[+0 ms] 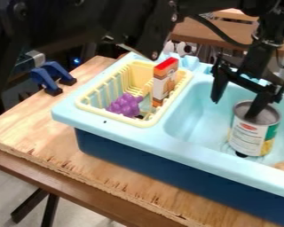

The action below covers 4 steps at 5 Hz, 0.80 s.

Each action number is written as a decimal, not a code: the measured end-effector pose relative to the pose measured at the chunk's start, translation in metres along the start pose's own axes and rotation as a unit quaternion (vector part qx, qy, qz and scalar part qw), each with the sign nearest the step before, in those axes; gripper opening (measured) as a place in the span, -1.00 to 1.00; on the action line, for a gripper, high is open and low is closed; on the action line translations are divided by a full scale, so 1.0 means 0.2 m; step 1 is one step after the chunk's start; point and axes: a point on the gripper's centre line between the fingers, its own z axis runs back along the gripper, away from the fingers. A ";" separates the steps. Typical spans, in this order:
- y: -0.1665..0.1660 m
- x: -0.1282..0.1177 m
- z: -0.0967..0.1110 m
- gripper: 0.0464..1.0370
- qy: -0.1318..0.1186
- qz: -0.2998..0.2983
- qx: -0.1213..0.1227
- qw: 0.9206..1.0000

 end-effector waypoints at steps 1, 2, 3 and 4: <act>0.04 -0.03 -0.01 0.93 0.011 0.004 0.013 1.000; 0.16 -0.06 -0.04 0.93 0.023 0.024 0.015 0.999; 0.26 -0.06 -0.06 0.93 0.033 0.046 0.017 0.998; 0.29 -0.10 -0.07 0.93 0.036 0.046 0.018 0.998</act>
